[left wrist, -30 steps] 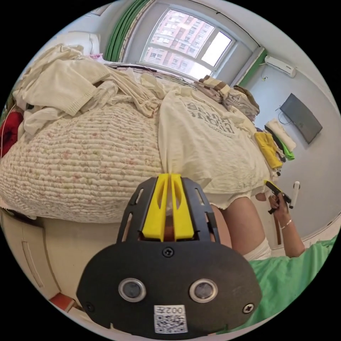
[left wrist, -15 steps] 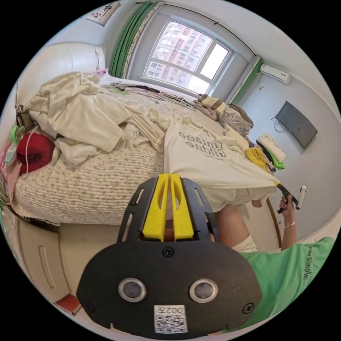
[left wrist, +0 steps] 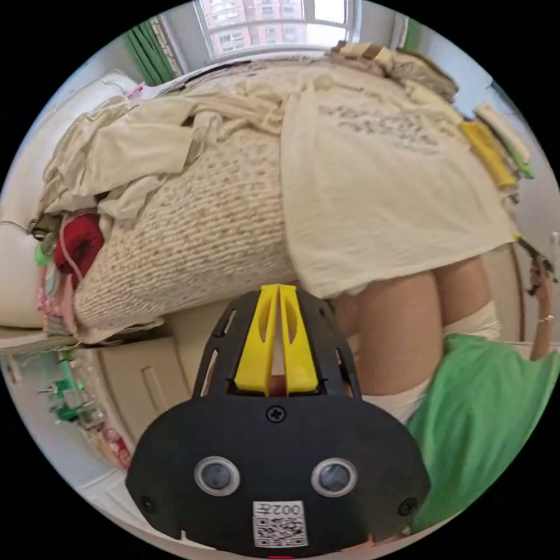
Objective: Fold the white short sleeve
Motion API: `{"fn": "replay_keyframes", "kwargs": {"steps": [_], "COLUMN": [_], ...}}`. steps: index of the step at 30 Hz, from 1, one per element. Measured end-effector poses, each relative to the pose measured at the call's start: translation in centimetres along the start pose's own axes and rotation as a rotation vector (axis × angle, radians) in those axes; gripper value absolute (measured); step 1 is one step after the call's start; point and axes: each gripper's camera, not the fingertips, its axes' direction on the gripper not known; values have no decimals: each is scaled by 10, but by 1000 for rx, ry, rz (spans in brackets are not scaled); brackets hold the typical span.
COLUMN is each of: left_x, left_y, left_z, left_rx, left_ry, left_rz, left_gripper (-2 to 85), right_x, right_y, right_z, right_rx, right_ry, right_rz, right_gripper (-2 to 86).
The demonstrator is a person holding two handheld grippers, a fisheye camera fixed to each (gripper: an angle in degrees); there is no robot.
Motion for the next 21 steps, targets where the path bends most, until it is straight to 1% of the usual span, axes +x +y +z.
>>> {"fn": "replay_keyframes", "kwargs": {"steps": [1,2,4,6,7,10,12,14,17,21], "left_x": [6,10,10,6,3,-1,0,6,18,40], "left_y": [0,1,2,1,0,-6,-12,-21,-33,-51], "left_z": [6,8,2,-10,-19,-42,-54,-66,-72,-64], "left_rx": [-33,-37,-3,66,123,257,321,386,432,402], "left_ry": [-104,-166,-168,-101,-37,114,171,218,255,270], "left_rz": [5,5,-9,-50,-78,-134,-150,-145,-133,-102], "left_gripper": [-9,-9,-9,-9,-9,-9,-9,-9,-9,-9], "right_x": [1,3,2,-5,-7,-23,-42,-60,-94,-146], "right_y": [1,3,4,1,0,-3,-3,-5,-8,-18], "right_z": [-2,-7,-16,-29,-33,-56,-75,-84,-87,-75], "right_rx": [5,17,46,101,118,237,334,378,423,409], "right_ry": [4,2,-5,19,37,135,165,163,126,131], "right_rz": [12,29,45,65,75,131,111,64,-15,-134], "right_gripper": [26,37,49,56,52,9,-1,-3,0,33]}}
